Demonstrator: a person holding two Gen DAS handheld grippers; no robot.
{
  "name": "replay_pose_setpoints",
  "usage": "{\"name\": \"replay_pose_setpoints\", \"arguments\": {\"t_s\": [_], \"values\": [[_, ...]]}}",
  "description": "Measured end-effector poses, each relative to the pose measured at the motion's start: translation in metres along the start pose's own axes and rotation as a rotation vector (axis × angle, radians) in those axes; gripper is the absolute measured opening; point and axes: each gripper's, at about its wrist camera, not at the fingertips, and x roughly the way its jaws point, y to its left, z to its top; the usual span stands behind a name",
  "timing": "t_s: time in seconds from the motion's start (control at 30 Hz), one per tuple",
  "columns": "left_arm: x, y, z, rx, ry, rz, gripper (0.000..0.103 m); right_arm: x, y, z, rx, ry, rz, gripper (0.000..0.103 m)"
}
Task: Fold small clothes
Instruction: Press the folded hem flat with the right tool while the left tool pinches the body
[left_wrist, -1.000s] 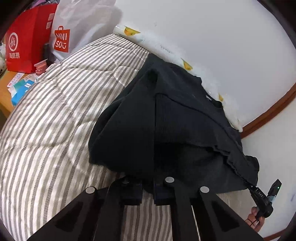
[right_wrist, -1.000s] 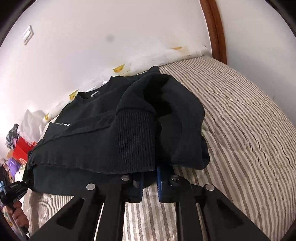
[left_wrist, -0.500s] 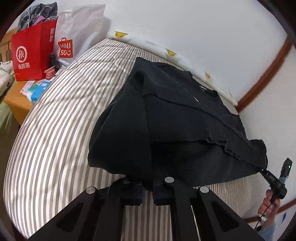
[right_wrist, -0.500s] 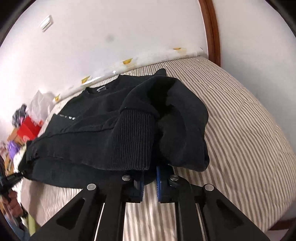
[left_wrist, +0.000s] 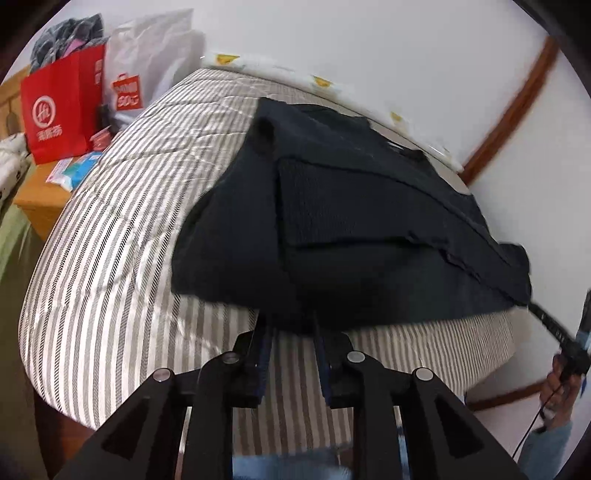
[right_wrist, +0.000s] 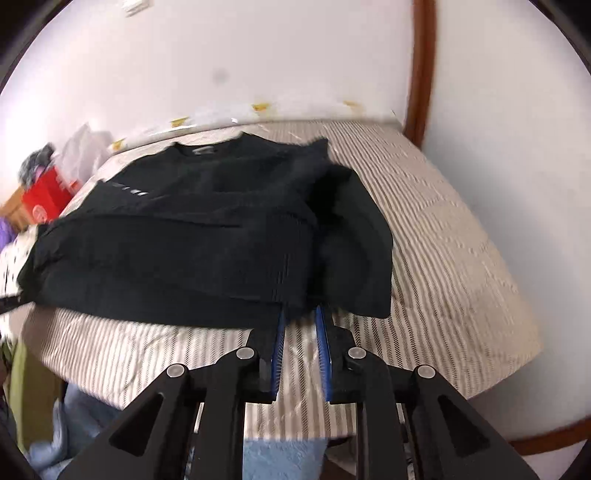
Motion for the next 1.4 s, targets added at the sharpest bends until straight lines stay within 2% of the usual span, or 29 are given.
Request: {"name": "replay_pose_setpoints", "arguments": {"t_s": [0.1,0.17,0.3,0.4,0.47,0.57,0.77,0.93,1.07,1.13,1.4], "values": [[-0.016,-0.016,-0.010,0.073,-0.017,-0.046,0.022,-0.001,0.019,0.000,-0.036,-0.011,0.070,0.017],[-0.028,-0.025,-0.015,0.094,-0.045,-0.083,0.022,0.009,0.028,-0.002,-0.048,0.016,0.099,0.017],[-0.036,-0.038,-0.011,0.106,-0.072,-0.075,0.023,0.041,0.029,-0.002,0.002,0.074,0.130,0.017],[-0.030,-0.045,-0.002,0.098,-0.063,-0.054,0.023,0.051,0.021,-0.004,0.047,0.081,0.109,0.017],[-0.025,-0.046,0.005,0.093,-0.058,-0.044,0.023,0.050,0.017,-0.003,0.070,0.058,0.128,0.017],[-0.016,-0.041,0.008,0.084,-0.043,0.002,0.022,0.049,0.017,0.000,0.071,0.034,0.107,0.017],[0.000,-0.047,0.020,0.094,-0.019,-0.007,0.019,0.055,0.020,0.004,0.071,0.033,0.068,0.014],[0.025,-0.052,0.030,0.100,0.011,0.008,0.019,0.064,0.017,0.015,0.089,0.038,0.082,0.014],[0.038,-0.055,0.046,0.091,-0.008,0.041,0.019,0.068,0.015,0.030,0.102,0.026,0.081,0.014],[0.037,-0.058,0.058,0.098,-0.039,0.029,0.019,0.072,0.013,0.042,0.107,0.019,0.079,0.014],[0.058,-0.056,0.110,0.080,-0.064,0.026,0.019,0.111,0.005,0.108,0.134,0.008,0.080,0.014]]}}
